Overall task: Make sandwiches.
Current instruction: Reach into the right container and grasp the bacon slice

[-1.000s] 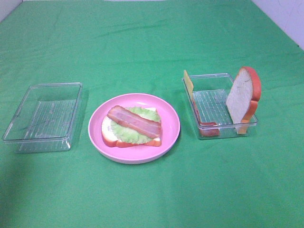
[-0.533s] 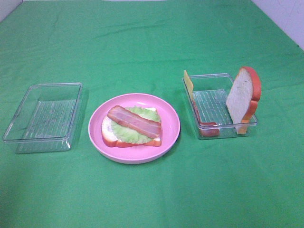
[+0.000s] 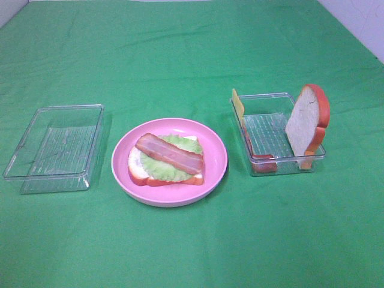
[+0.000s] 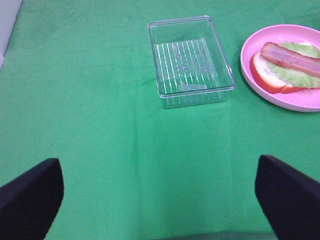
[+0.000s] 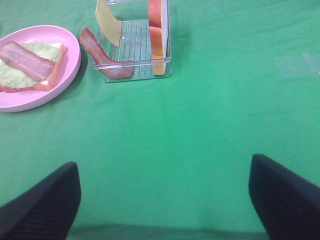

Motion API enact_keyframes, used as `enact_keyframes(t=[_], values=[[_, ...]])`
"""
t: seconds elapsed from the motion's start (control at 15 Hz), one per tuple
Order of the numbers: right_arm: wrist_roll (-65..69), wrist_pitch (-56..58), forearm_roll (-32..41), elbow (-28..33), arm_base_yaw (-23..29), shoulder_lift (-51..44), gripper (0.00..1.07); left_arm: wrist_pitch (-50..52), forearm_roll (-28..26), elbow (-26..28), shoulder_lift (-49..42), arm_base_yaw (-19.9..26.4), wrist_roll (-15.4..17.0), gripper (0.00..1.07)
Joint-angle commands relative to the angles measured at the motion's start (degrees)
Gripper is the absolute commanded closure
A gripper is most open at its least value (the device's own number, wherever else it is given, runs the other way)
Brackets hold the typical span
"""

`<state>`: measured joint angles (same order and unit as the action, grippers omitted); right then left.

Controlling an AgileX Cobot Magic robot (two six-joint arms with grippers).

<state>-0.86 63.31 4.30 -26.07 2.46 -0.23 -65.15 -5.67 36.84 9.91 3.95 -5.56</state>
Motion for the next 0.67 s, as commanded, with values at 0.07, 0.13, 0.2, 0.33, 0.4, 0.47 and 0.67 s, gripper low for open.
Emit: enact_keyframes(t=[0.07, 0.13, 0.2, 0.33, 0.4, 0.47, 0.67], values=[[-0.69, -0.23, 0.06, 0.17, -0.29, -1.78, 0.20, 1.15, -0.11, -2.92, -5.27, -0.29, 0.06, 0.09], [-0.69, -0.23, 0.06, 0.17, -0.29, -1.78, 0.20, 1.20, -0.11, -4.30, -8.19, -0.29, 0.06, 0.09], [-0.69, -0.23, 0.06, 0.17, -0.29, -1.78, 0.20, 1.20, -0.11, -5.96, -10.77, -0.29, 0.06, 0.09], [-0.69, -0.23, 0.06, 0.17, -0.29, -1.78, 0.20, 3.32, -0.52, -7.28, -10.94, -0.29, 0.17, 0.09], [-0.69, -0.23, 0.06, 0.17, -0.29, -1.60, 0.20, 3.32, 0.17, -7.28, -10.94, -0.29, 1.09, 0.09], [-0.69, -0.23, 0.06, 0.17, -0.29, -1.38, 0.20, 3.32, 0.57, -7.28, -10.94, -0.29, 1.72, 0.09], [-0.69, -0.23, 0.06, 0.17, -0.29, -1.38, 0.20, 3.32, 0.57, -7.28, -10.94, -0.29, 1.83, 0.09]])
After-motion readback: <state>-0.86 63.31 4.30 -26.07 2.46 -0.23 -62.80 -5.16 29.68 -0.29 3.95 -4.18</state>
